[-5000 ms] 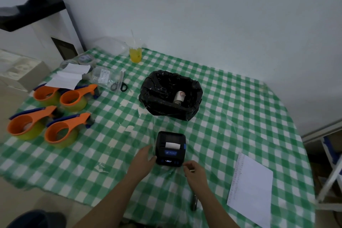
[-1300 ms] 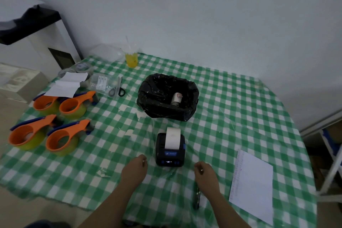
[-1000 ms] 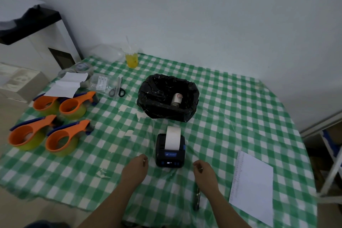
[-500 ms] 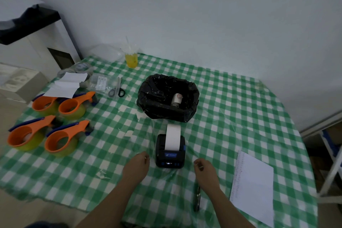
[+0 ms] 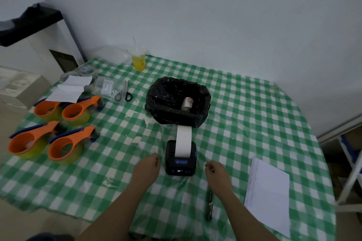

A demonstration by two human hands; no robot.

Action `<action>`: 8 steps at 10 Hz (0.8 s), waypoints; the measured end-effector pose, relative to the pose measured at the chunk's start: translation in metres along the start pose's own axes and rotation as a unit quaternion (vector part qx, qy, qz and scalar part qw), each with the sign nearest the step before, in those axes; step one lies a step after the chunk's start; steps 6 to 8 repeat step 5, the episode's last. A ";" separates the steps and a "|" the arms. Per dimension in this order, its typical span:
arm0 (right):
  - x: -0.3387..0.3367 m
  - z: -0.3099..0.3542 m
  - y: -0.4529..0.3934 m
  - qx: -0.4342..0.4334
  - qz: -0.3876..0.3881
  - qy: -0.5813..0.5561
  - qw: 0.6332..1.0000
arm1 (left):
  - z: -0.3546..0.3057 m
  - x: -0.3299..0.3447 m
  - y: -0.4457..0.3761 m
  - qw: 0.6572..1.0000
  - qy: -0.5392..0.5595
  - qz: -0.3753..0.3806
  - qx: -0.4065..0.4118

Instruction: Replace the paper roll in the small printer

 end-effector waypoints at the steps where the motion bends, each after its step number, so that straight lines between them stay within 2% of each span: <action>1: -0.002 0.005 -0.002 -0.010 -0.002 0.000 1.000 | -0.005 -0.003 -0.002 1.000 -0.005 -0.004 0.008; 4: -0.001 0.020 -0.018 -0.037 -0.015 -0.002 0.999 | -0.009 -0.009 -0.012 1.000 -0.012 -0.022 0.017; 8: -0.003 0.023 -0.022 -0.033 -0.020 -0.007 0.999 | -0.009 -0.009 -0.016 0.999 -0.014 -0.037 0.009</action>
Point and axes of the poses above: each hand's wrist, its own y-axis away from the middle knuckle, its own x-axis out of the palm, z = x × y, the point moved 1 cm from there along -y, towards the middle knuckle, and after that the axes turned 11 degrees about -z, right-handed, at the moved point
